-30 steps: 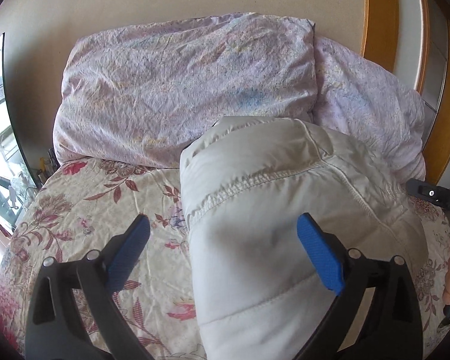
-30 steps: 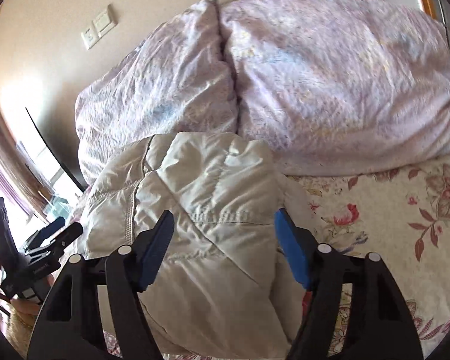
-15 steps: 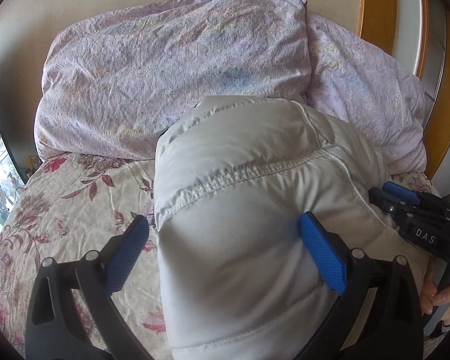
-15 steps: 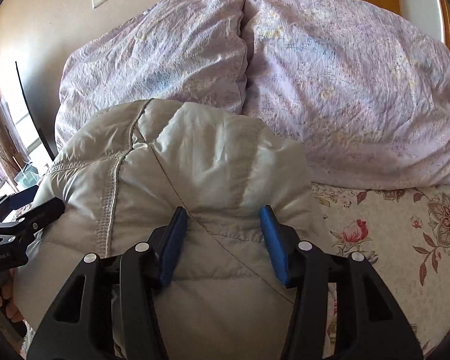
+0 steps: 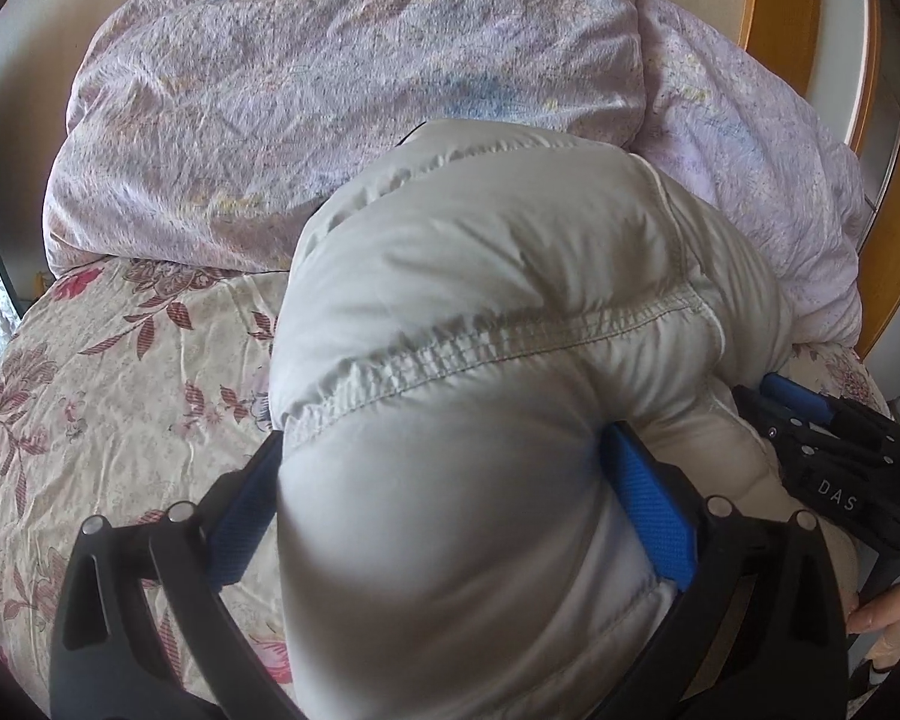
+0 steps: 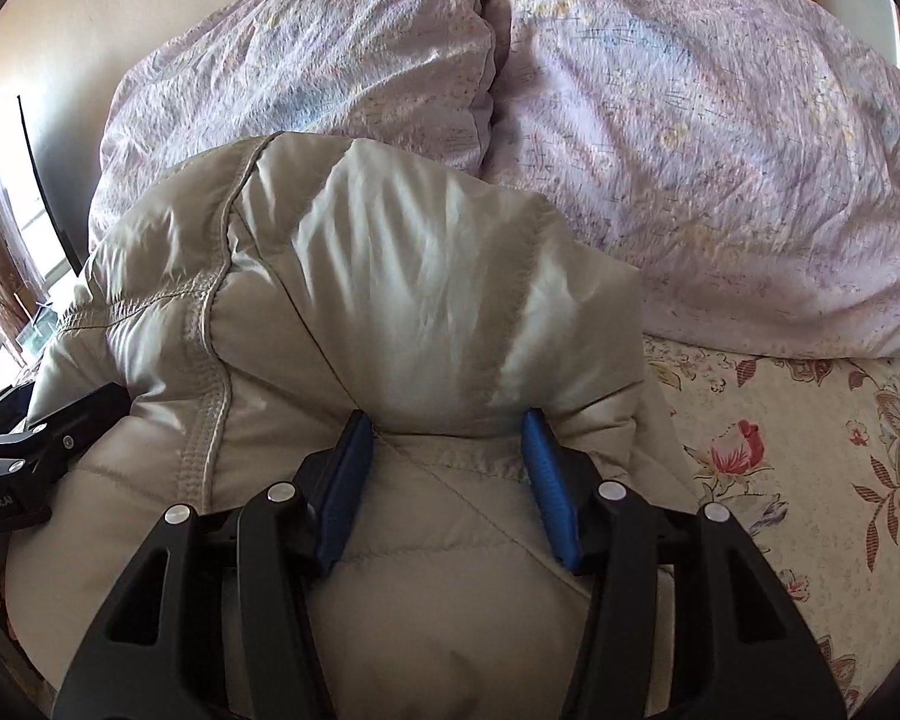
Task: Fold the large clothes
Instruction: 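Press both grippers down on the jacket bundle to compact it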
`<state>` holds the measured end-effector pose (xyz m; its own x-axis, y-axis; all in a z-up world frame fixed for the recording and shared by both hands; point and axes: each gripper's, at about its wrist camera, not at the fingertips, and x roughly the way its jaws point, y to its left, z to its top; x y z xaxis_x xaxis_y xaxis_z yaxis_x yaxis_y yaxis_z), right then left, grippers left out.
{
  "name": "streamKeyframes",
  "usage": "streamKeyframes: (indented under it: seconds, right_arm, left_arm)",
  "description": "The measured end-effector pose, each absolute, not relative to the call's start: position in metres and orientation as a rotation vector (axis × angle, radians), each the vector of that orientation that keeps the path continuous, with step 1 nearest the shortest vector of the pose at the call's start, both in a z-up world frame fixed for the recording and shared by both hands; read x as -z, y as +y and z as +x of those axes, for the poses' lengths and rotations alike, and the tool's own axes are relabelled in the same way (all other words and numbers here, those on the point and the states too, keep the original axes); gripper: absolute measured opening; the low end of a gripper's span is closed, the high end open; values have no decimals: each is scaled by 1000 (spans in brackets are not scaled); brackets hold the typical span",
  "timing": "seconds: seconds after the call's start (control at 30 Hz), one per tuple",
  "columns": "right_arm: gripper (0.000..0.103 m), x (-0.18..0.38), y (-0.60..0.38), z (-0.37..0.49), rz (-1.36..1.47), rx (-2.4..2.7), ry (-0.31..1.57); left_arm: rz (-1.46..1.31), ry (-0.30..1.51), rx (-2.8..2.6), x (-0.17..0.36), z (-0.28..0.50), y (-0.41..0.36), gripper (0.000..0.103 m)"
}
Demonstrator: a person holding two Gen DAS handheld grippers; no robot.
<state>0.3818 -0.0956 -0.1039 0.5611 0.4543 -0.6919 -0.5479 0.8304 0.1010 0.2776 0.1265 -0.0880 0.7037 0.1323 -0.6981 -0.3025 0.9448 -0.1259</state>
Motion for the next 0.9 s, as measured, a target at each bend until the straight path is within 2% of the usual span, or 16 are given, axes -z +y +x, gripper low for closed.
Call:
streamKeyframes:
  seconds: [0.17,0.37,0.5,0.9]
  right_arm:
    - [53,82,-94,382,-148,-577,811]
    - [53,39,-96,402,-38,-570,717]
    - [53,48,-82,422,-85,-503,717]
    - [58,85,-78,436,-84,-504,719]
  left_arm:
    - [-230,765,-245,73,269,126,100]
    - [-192,689,-312,35,279,134,100]
    - [-166,732,-342,53,300,137,101]
    - [-208,695,-315,80,315,137,101]
